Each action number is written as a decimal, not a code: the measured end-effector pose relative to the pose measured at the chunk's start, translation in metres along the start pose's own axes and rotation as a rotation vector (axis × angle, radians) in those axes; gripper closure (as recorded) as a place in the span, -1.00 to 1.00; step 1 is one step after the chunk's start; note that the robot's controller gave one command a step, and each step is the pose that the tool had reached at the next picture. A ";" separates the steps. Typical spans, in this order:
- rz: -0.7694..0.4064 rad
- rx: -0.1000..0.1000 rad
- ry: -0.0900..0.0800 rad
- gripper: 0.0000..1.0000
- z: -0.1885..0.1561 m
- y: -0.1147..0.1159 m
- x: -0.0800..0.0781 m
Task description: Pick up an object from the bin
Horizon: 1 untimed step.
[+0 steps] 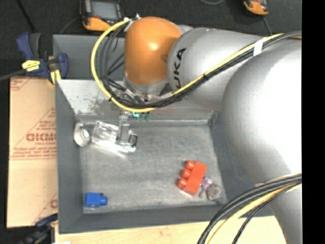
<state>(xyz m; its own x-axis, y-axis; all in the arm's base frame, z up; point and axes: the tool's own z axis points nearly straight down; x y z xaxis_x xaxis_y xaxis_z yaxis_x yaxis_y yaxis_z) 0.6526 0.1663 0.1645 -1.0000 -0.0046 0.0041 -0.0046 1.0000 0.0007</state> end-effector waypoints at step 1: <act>-0.006 -0.001 0.000 -1.00 0.083 0.049 0.005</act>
Offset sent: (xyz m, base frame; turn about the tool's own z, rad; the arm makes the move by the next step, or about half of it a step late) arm -0.0040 0.0477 -0.0787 -0.0004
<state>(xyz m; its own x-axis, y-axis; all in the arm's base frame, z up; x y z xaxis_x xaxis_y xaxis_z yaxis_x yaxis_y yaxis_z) 0.6468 0.2158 0.0815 -0.9999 -0.0106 0.0046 -0.0106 0.9999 0.0014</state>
